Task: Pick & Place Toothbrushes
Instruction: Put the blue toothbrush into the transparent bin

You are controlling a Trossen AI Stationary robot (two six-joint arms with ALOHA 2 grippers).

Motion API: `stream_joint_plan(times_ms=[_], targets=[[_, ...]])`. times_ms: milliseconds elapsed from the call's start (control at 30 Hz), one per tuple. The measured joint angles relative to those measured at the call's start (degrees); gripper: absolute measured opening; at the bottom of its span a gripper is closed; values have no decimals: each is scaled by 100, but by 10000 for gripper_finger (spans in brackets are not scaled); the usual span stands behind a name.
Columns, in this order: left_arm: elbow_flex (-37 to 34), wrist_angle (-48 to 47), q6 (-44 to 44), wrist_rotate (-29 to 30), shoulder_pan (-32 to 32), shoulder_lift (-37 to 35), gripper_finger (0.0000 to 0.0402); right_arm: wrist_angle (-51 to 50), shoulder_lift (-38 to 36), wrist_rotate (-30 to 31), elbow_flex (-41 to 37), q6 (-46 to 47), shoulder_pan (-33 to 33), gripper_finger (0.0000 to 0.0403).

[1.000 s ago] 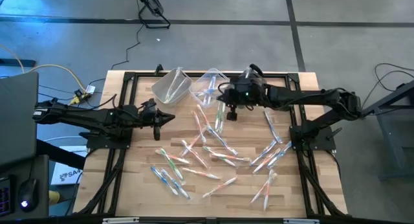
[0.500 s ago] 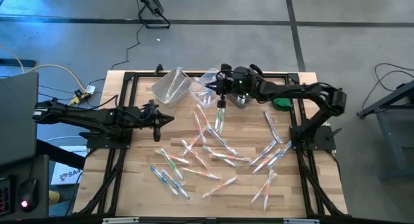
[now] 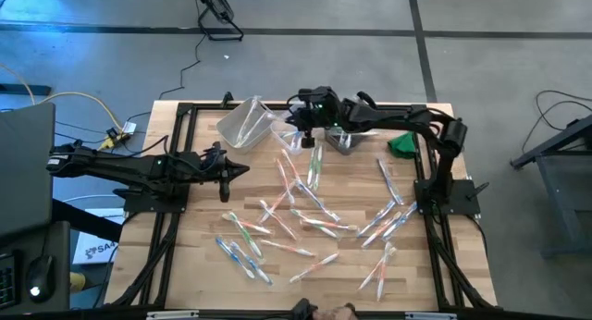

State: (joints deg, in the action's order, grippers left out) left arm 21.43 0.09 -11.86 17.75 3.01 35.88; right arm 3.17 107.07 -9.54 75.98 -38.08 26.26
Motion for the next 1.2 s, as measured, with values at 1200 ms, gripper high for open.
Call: stream_joint_plan(times_ms=[1200], targets=[[2, 47, 22, -3, 0, -2, 0, -176, 793, -180, 27, -722, 752, 60]])
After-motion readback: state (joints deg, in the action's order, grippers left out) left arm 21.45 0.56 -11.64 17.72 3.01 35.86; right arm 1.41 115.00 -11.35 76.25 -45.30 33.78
